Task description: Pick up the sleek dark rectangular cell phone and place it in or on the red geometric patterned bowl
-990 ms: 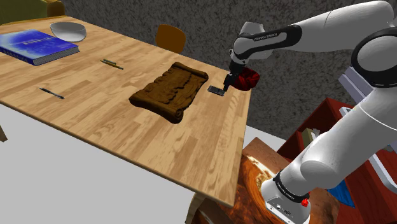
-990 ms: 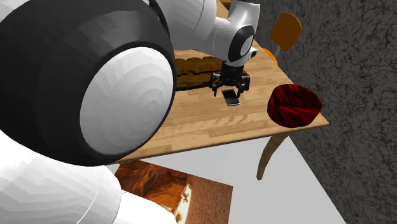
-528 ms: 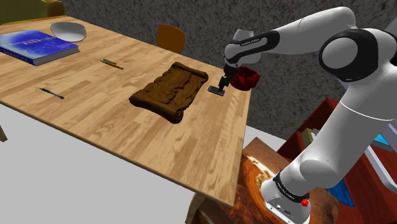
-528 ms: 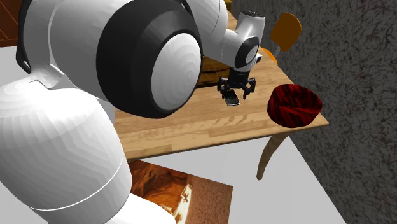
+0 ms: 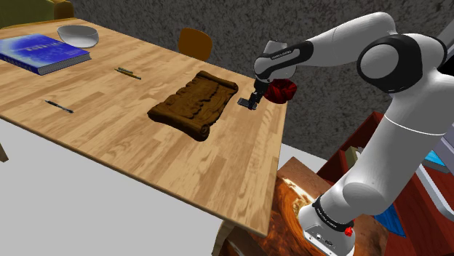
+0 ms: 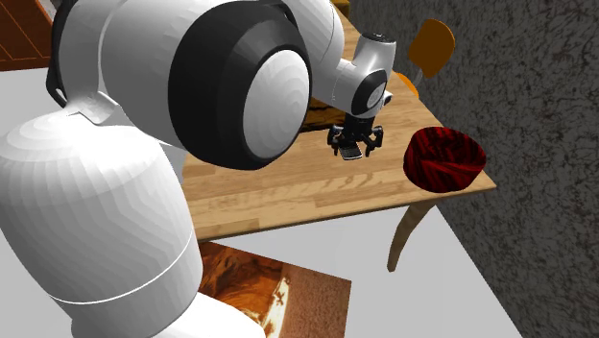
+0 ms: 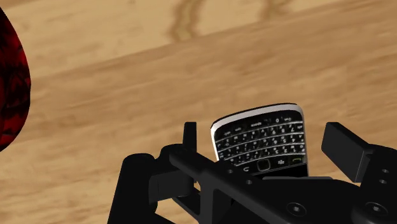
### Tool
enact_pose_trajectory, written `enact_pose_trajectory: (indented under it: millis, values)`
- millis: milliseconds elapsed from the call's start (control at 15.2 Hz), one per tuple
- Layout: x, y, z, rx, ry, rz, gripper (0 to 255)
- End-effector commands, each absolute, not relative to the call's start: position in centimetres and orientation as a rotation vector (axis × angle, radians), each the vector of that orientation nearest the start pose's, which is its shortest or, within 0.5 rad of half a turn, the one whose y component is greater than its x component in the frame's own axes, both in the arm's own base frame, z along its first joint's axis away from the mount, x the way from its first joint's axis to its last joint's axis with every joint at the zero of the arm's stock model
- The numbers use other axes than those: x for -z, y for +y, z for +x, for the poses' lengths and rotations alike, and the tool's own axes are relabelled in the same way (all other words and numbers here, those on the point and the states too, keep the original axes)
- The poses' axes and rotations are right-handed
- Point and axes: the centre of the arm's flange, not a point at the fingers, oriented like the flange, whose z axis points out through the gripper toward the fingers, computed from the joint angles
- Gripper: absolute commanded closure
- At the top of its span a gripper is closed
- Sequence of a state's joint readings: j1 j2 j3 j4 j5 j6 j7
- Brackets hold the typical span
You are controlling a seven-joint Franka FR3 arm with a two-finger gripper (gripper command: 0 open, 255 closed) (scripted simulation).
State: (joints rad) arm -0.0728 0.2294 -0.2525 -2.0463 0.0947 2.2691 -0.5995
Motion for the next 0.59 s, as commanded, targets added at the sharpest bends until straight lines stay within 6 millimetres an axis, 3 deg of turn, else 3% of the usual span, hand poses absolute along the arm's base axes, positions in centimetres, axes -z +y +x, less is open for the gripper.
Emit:
enact_pose_trajectory:
  millis: [0, 198, 264, 528]
  values:
    - [-33.20, -18.16, 55.68, 0.014, -0.343, -3.110, 0]
    - [-33.21, -18.16, 55.68, 0.014, -0.343, -3.110, 0]
    - [-33.21, -18.16, 55.68, 0.014, -0.343, -3.110, 255]
    - [-33.21, -18.16, 55.68, 0.014, -0.343, -3.110, 255]
